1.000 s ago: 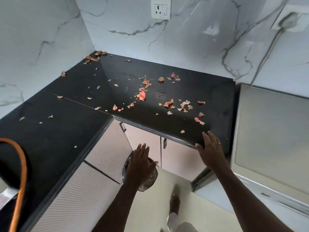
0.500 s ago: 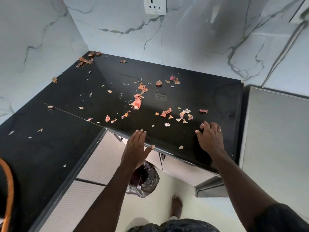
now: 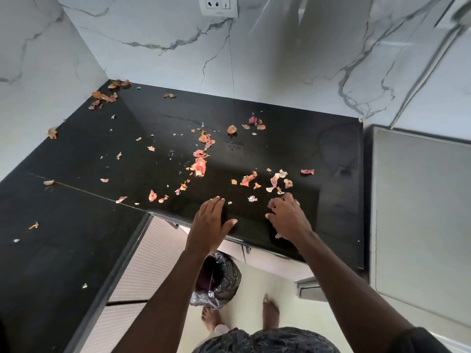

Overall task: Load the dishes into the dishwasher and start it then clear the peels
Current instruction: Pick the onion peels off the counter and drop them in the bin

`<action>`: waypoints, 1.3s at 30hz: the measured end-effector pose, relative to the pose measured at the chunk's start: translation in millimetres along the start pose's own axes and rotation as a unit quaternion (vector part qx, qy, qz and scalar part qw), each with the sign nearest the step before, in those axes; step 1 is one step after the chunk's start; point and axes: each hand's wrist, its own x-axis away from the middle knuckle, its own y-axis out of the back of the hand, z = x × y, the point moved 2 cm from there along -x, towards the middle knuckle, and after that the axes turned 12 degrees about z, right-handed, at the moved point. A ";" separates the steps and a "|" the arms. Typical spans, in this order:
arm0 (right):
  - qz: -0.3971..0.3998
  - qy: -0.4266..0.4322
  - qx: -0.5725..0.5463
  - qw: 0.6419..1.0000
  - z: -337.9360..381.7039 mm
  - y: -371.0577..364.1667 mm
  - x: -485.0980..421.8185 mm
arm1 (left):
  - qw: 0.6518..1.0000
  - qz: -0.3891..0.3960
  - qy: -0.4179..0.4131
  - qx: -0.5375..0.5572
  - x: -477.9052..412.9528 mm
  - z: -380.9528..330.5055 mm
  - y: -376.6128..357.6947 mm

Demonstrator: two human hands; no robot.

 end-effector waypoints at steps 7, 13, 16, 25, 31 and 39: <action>0.048 -0.050 0.025 0.997 -14.3 -4.0 18.8 | 0.998 0.046 -0.022 0.048 -26.9 -2.4 16.3; 0.020 -0.033 0.007 0.999 3.2 -16.7 18.5 | 0.994 0.094 -0.036 0.052 -38.0 -14.4 11.0; -0.020 -0.009 -0.007 1.000 19.0 -19.3 4.6 | 0.990 0.115 -0.041 0.066 -43.6 -19.0 8.2; -0.076 0.012 0.023 0.997 44.2 -15.5 -1.2 | 0.800 0.086 0.135 0.579 -47.7 -24.1 7.8; -0.086 0.085 -0.051 0.991 90.9 -5.3 11.2 | 0.576 0.123 0.166 0.791 -39.9 -33.4 4.5; -0.042 0.153 0.058 0.986 120.5 -16.7 3.5 | 0.489 0.194 0.187 0.830 -42.6 -26.5 7.8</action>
